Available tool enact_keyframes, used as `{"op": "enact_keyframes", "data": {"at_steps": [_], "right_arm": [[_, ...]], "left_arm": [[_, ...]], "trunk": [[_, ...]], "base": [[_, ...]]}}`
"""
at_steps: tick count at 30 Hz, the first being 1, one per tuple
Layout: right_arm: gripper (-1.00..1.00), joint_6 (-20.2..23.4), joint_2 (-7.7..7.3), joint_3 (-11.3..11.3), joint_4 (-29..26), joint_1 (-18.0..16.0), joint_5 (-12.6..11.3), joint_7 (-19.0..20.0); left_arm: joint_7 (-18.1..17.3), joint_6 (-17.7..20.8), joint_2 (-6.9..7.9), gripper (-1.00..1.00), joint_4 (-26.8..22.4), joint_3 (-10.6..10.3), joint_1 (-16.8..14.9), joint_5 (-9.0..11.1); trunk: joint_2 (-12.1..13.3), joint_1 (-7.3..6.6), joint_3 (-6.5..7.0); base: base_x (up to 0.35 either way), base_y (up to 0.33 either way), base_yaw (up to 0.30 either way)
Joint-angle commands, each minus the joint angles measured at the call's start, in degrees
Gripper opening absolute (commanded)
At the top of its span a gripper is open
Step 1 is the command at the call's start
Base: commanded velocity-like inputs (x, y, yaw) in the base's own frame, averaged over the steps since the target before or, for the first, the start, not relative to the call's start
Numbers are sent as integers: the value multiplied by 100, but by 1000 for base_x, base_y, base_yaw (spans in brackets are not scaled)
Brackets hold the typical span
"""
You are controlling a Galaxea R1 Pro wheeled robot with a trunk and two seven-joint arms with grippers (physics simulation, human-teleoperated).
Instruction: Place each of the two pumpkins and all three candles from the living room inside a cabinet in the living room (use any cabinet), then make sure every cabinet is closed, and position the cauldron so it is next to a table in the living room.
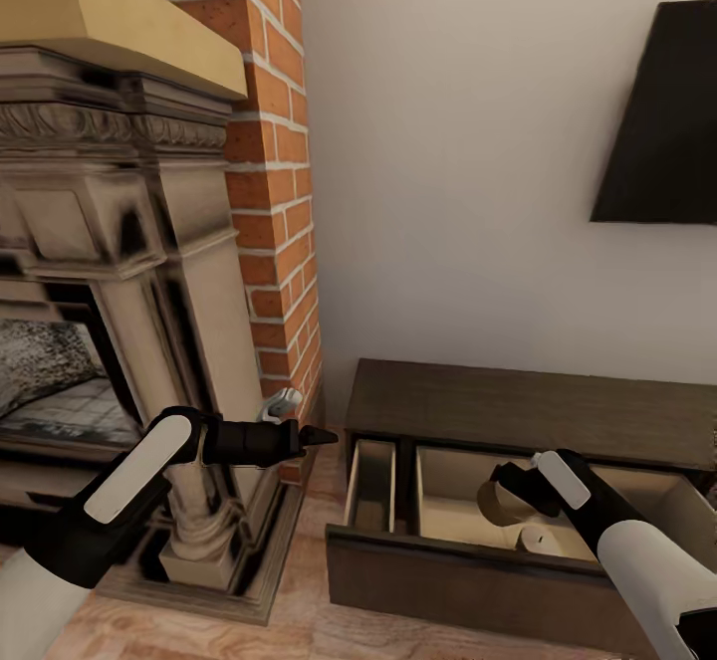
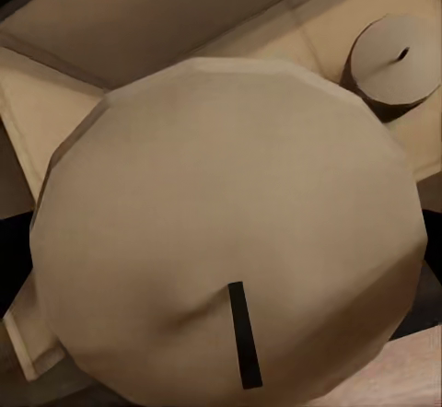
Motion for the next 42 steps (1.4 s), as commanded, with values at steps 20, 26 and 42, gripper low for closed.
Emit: {"op": "enact_keyframes", "data": {"at_steps": [20, 26, 42], "right_arm": [[-100, -39, 9, 77, -27, -6, -45, -30], [-100, -42, 11, 172, -30, -6, -41, -30], [-100, -48, 14, 335, -39, -6, -41, -22]], "left_arm": [[52, -2, 5, 100, -22, -7, -3, 58], [58, -10, 2, 100, -8, -8, -3, 54], [61, -18, -5, 100, 36, -13, -3, 52]], "trunk": [[-3, 1, 7], [-3, 1, 7], [-3, 1, 7]], "base": [[54, -23, 15], [40, -1, 50], [152, -48, 1]]}}
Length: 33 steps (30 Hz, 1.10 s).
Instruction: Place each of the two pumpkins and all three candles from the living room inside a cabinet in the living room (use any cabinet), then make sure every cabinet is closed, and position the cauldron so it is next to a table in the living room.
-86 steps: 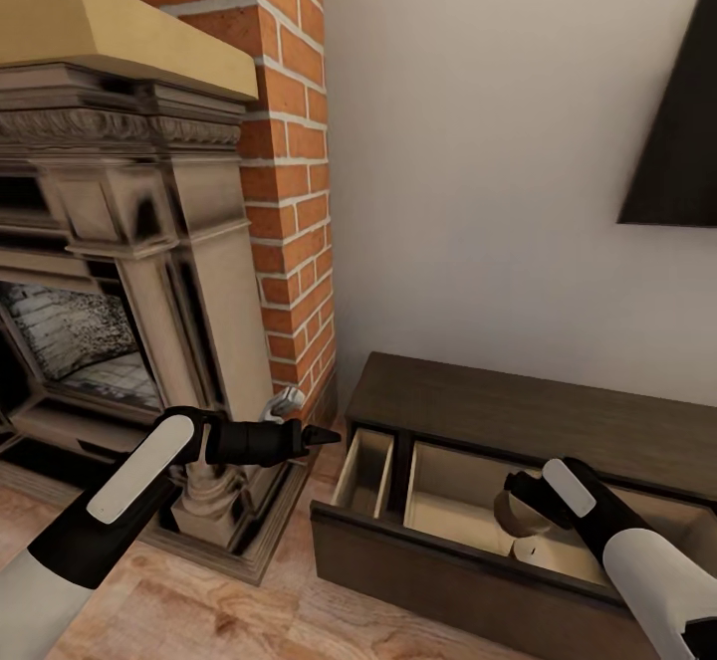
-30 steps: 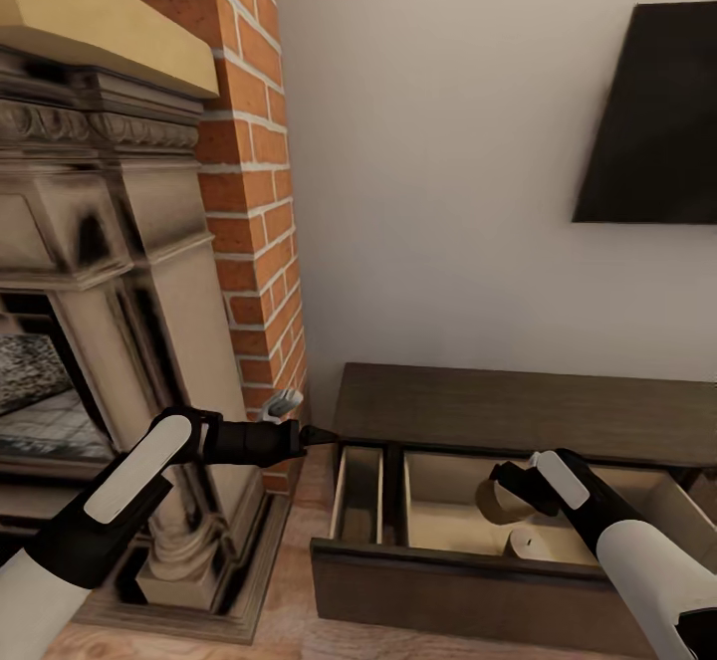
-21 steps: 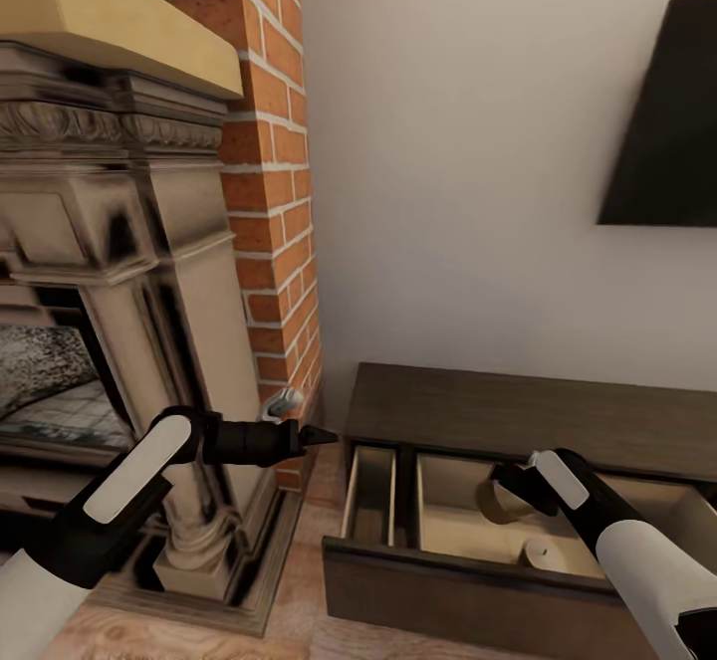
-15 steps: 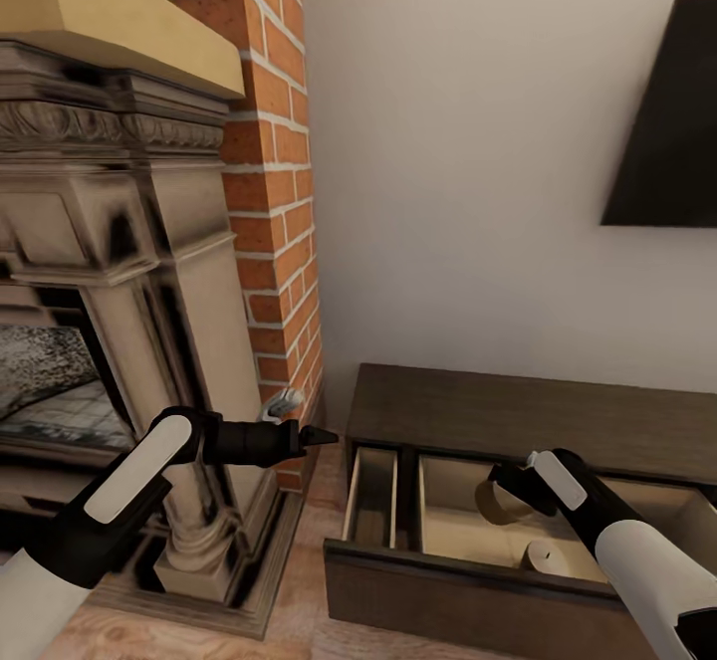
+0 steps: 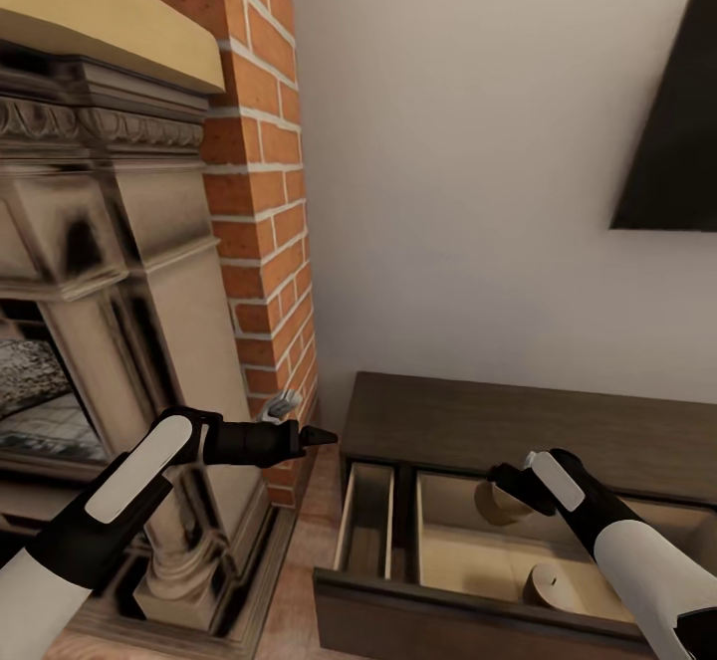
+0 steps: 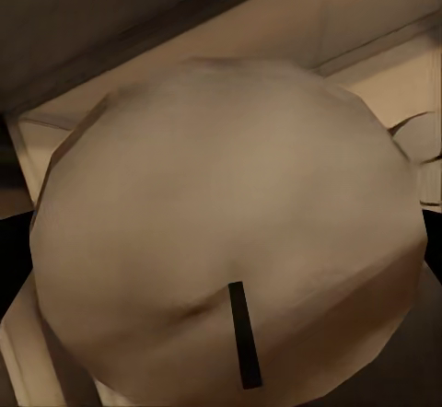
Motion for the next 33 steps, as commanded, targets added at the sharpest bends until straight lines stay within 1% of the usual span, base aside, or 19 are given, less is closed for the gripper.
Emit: {"op": "enact_keyframes", "data": {"at_steps": [1, 9, 14, 15, 16, 17, 19, 21, 23, 25, 26, 27, 29, 32, 33], "right_arm": [[-100, 3, -8, 44, -11, -4, -67, -52], [-100, -4, -3, 44, -5, -4, -66, -52], [-100, -31, 5, 67, -3, -4, -66, -52], [-100, -61, 9, 110, -3, -4, -66, -52], [-100, -107, 11, 182, 0, -4, -66, -52], [-100, -179, 13, 283, 5, -4, -69, -52], [-100, -278, 14, 360, 15, -4, -72, -52], [-100, -333, 15, 392, 29, -4, -74, -52], [-100, -363, 15, 406, 37, -4, -74, -52], [-100, -414, 15, 415, 40, -4, -73, -52], [-100, -452, 15, 418, 45, -4, -73, -52], [-100, -499, 15, 420, 53, -4, -70, -53], [-100, -535, 15, 423, 58, -4, -68, -52], [-100, -618, 15, 448, 65, -4, -66, -53], [-100, -650, 15, 491, 67, -4, -66, -53]], "left_arm": [[57, -1, 3, 100, -4, -7, -6, 64], [48, 13, 5, 100, -33, -1, -6, 75], [42, 15, -7, 100, -70, -1, -6, 110], [41, 15, -7, 100, -78, -1, -6, 165], [40, 15, -6, 100, -81, -3, -6, 278], [40, 18, -5, 100, -87, -6, -6, 469], [40, 22, -1, 100, -104, -8, -6, 715], [40, 23, 7, 100, -112, -9, -5, 857], [-11, 24, 4, 100, -134, -9, 2, 940], [-278, 24, -8, 100, -145, -15, 8, 1021], [-497, 24, -12, 100, -154, -19, 9, 1057], [-864, 24, -3, 100, -161, -31, 14, 1088], [-1298, 24, 11, 100, -160, -39, 22, 1107], [-1717, 24, 12, 100, -167, -48, 73, 1118], [-1904, 24, 9, 100, -206, -50, 134, 1123]], "trunk": [[-3, 0, -6], [-3, 0, -6], [-203, 110, -96], [-244, 132, -114], [-284, 154, -132], [-324, 176, -150], [-404, 220, -186], [-484, 263, -222], [-564, 307, -258], [-645, 351, -293], [-685, 373, -311], [-725, 395, -329], [-805, 439, -365], [-925, 505, -419], [-965, 527, -437]], "base": [[45, -20, 0], [8, -4, 0], [0, 0, 0], [0, 0, 0], [0, 0, 0], [0, 0, 0], [0, 0, 0], [0, 0, 0], [0, 0, 0], [0, 0, 0], [0, 0, 0], [0, 0, 0], [0, 0, 0], [0, 0, 0], [0, 0, 0]]}}
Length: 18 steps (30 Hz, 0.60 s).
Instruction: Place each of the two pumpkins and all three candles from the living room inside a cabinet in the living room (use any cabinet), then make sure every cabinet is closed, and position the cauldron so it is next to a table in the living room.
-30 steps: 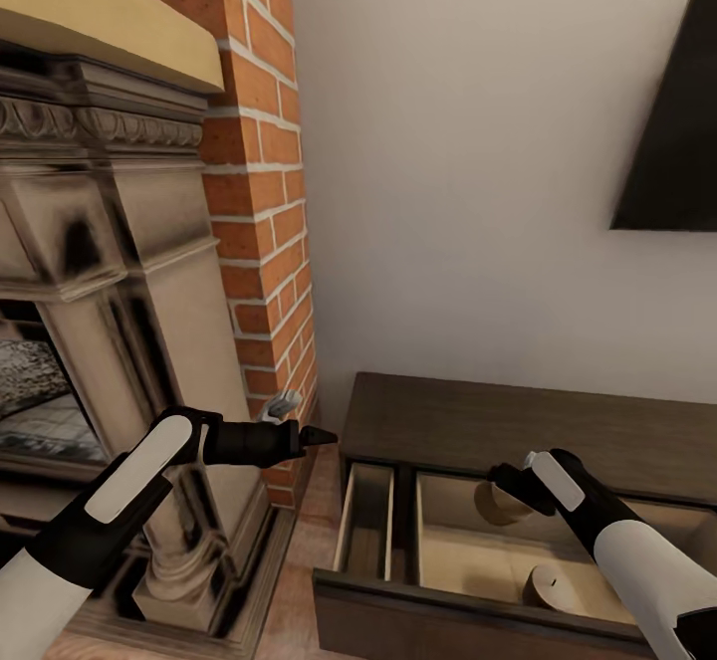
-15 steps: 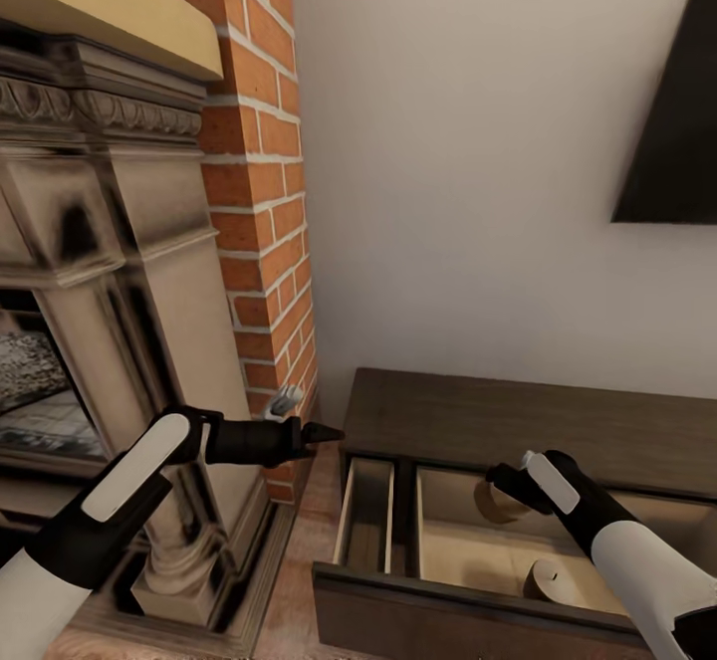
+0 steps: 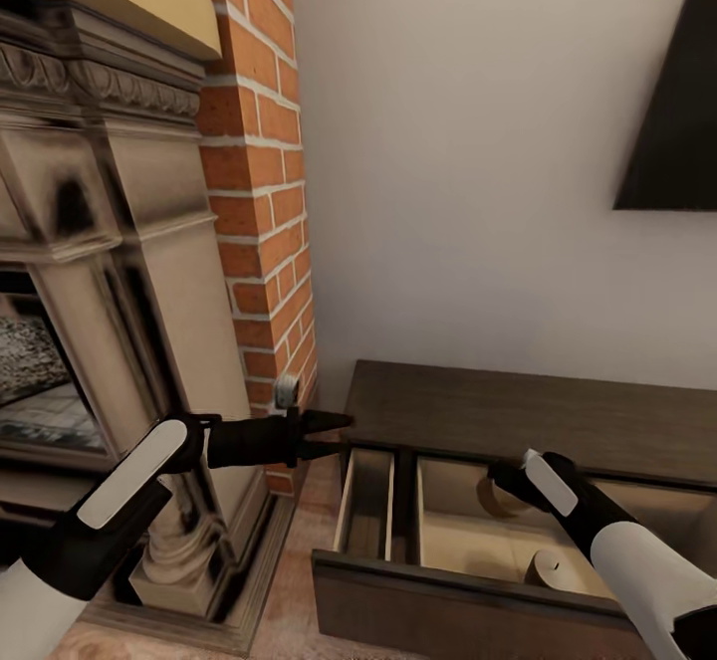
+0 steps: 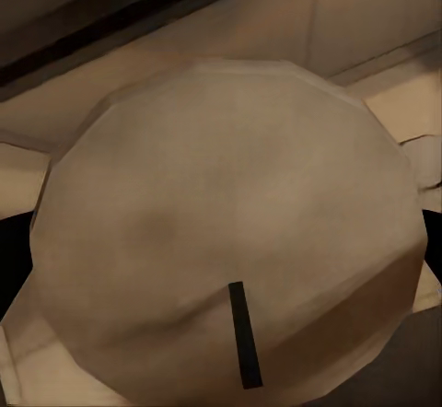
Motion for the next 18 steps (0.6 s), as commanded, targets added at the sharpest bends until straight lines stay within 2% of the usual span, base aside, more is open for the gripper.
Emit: {"op": "enact_keyframes", "data": {"at_steps": [1, 4, 7, 11, 15, 18], "right_arm": [[-100, -13, -8, 78, -12, -5, -61, -52], [-100, -43, -4, 137, -22, -5, -61, -55], [-100, -65, 1, 169, -44, -5, -62, -56], [-100, -122, 147, 183, -24, -5, -30, -58], [-100, -223, 266, 180, -5, -5, 244, -75], [-100, -227, 361, 176, -4, -5, 309, -94]], "left_arm": [[-162, 4, 3, 100, -37, -9, 43, -2], [-529, 4, 4, 100, -68, -11, 125, -3], [-666, 4, -5, 100, -100, -18, 157, -6], [-715, -4, -81, 100, -120, -272, 171, -1], [-697, -16, -377, 100, -129, -436, 172, -24], [-689, -14, -517, 100, -125, -503, 173, -63]], "trunk": [[-44, 21, -24], [-165, 87, -78], [-285, 153, -132], [-445, 241, -204], [-606, 329, -275], [-726, 395, -329]], "base": [[0, 0, 0], [0, 0, 0], [0, 0, 0], [0, 0, 0], [0, 0, 0], [0, 0, 0]]}}
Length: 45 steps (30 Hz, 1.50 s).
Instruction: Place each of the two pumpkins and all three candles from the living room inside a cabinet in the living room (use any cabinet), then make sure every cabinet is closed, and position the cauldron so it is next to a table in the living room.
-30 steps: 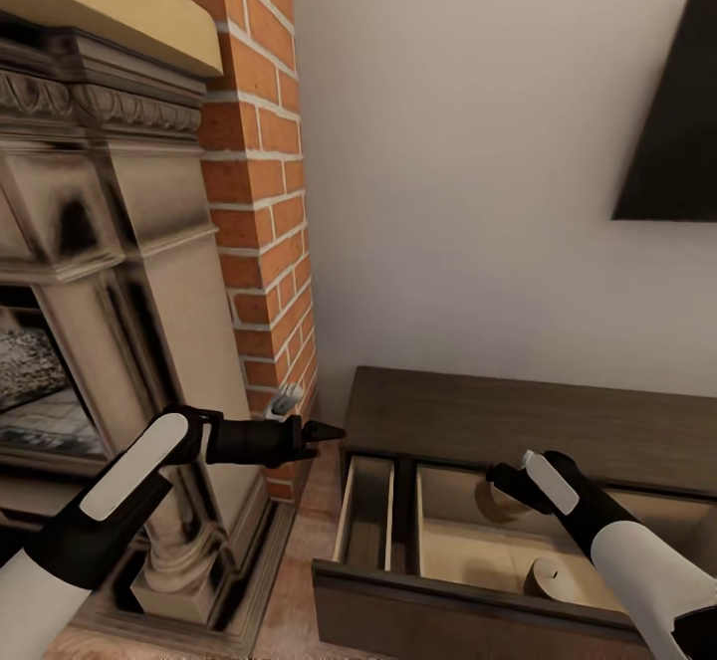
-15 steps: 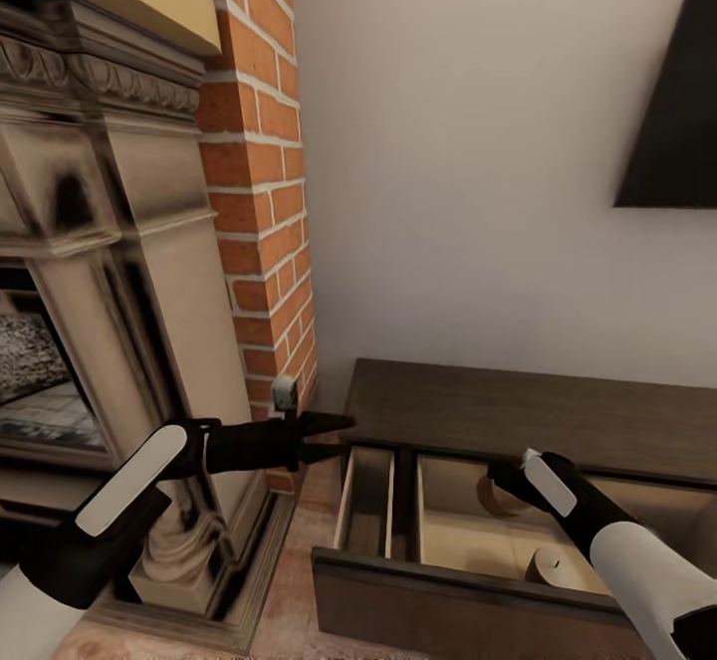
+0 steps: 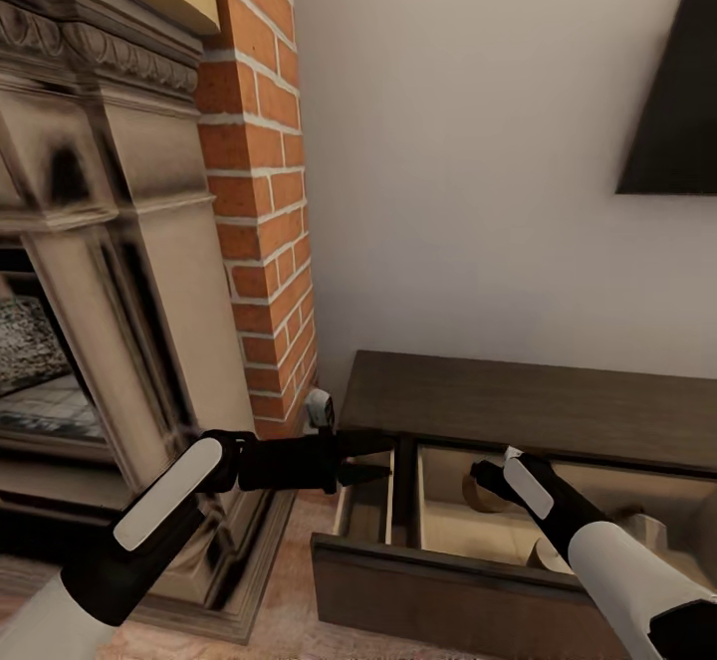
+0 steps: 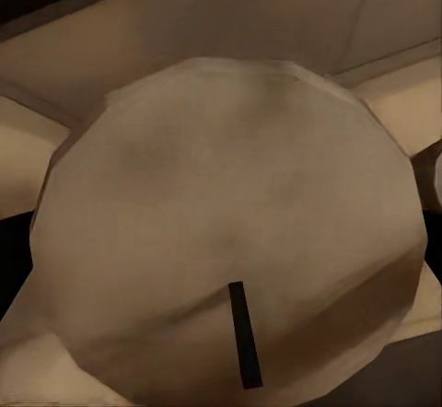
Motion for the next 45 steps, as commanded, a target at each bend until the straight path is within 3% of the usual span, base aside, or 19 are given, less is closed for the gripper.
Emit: {"op": "enact_keyframes", "data": {"at_steps": [1, 6, 9, 24, 29, 45], "right_arm": [[-100, 23, 16, 45, -13, -6, -15, -62], [-100, 59, 72, 43, 55, -95, -25, -90], [-100, 28, 78, 43, 375, -222, -18, -88], [-100, -40, 129, 42, 568, -322, -30, -88], [-100, -35, 220, 43, 568, -322, -27, -88], [-100, -30, 238, 43, 603, -322, -22, -88]], "left_arm": [[-57, 0, -8, 100, 11, -7, -6, -49], [-74, 1, 3, 100, 16, -3, -6, -57], [-73, 1, -4, 100, 12, -27, -6, -58], [-73, 1, -15, 100, 6, -43, -6, -58], [-73, 1, -4, 100, 4, -42, -6, -58], [-82, 4, 11, 100, -5, -35, -6, -58]], "trunk": [[-44, 21, -24], [-245, 131, -114], [-365, 197, -168], [-389, 237, -499], [-395, 250, -610], [-395, 250, -610]], "base": [[0, 0, 0], [0, 0, 0], [0, 0, 0], [0, 0, 0], [0, 0, 0], [0, 0, 0]]}}
